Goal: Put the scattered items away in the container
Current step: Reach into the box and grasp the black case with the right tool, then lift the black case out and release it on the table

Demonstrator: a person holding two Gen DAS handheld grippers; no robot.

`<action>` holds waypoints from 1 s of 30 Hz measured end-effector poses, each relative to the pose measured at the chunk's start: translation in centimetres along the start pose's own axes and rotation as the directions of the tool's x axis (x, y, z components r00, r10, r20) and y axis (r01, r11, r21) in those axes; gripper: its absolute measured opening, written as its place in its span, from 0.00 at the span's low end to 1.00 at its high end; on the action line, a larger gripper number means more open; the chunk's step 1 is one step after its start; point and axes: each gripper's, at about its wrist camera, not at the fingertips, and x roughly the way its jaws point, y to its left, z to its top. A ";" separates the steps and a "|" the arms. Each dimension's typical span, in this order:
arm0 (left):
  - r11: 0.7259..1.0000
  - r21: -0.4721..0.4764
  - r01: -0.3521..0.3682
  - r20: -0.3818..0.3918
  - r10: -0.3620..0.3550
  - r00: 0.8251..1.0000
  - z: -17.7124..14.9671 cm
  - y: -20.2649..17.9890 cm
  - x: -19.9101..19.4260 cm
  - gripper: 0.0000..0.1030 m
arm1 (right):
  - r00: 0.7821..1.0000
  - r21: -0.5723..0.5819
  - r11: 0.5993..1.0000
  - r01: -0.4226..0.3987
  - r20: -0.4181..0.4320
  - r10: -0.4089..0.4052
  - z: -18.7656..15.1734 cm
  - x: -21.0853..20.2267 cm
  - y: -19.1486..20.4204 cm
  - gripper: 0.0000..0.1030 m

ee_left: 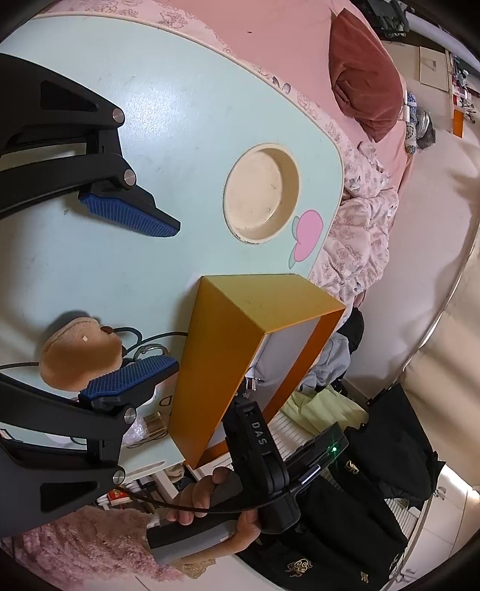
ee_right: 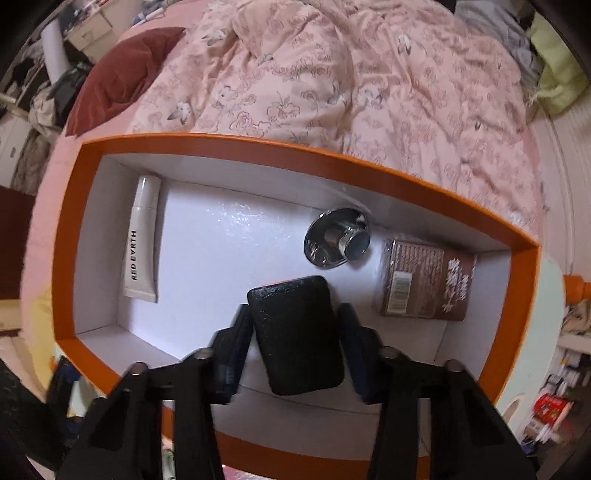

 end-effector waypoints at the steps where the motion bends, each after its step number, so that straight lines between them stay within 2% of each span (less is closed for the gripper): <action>1: 1.000 0.000 0.001 -0.001 -0.001 1.000 0.0 0.0 0.0 0.65 | 1.000 0.006 1.000 -0.010 0.006 0.010 0.1 -0.1 -0.1 0.37; 4: 1.000 -0.001 0.004 0.000 -0.004 1.000 -0.1 0.1 0.0 0.65 | 0.996 0.035 0.998 -0.048 0.078 0.045 0.3 -1.3 -0.8 0.37; 7: 1.000 0.000 0.002 0.000 -0.002 1.000 -0.1 0.1 0.0 0.65 | 0.984 0.056 0.997 -0.050 0.173 0.040 -0.6 -3.9 -1.4 0.37; 9: 1.000 0.000 0.002 0.001 -0.002 1.000 -0.1 0.1 0.0 0.65 | 0.964 0.067 0.995 -0.081 0.259 0.061 -2.1 -6.3 -1.8 0.37; 12: 1.000 0.000 0.000 0.004 0.000 1.000 -0.1 0.1 0.0 0.65 | 0.914 0.048 0.991 -0.125 0.394 0.096 -5.7 -9.5 -1.5 0.37; 14: 1.000 0.000 -0.002 0.003 0.002 1.000 -0.1 0.1 0.1 0.65 | 0.894 0.015 0.986 -0.168 0.424 0.146 -8.6 -10.3 -1.1 0.37; 15: 1.000 0.000 -0.003 0.002 0.003 1.000 -0.1 0.0 0.1 0.65 | 0.891 -0.004 0.982 -0.190 0.418 0.175 -9.8 -10.3 -1.0 0.37; 18: 1.000 0.002 -0.003 0.002 0.003 1.000 0.0 0.0 0.0 0.65 | 0.890 -0.047 0.971 -0.233 0.392 0.233 -13.0 -9.5 -0.7 0.37; 23: 1.000 0.001 -0.008 0.004 0.008 1.000 0.0 0.0 0.0 0.65 | 0.920 -0.046 0.969 -0.242 0.307 0.245 -16.8 -5.6 -1.2 0.37; 25: 1.000 0.001 -0.008 0.004 0.008 1.000 0.0 0.0 0.0 0.65 | 0.934 -0.053 0.974 -0.221 0.277 0.227 -17.7 -4.1 -1.3 0.37; 27: 1.000 0.002 -0.009 0.004 0.009 1.000 0.0 0.0 0.0 0.65 | 0.943 -0.058 0.985 -0.165 0.282 0.175 -18.2 -3.3 -1.2 0.37; 30: 1.000 0.002 -0.012 0.005 0.012 1.000 0.1 0.0 0.1 0.65 | 0.949 -0.075 0.988 -0.137 0.275 0.153 -18.1 -2.8 -0.5 0.37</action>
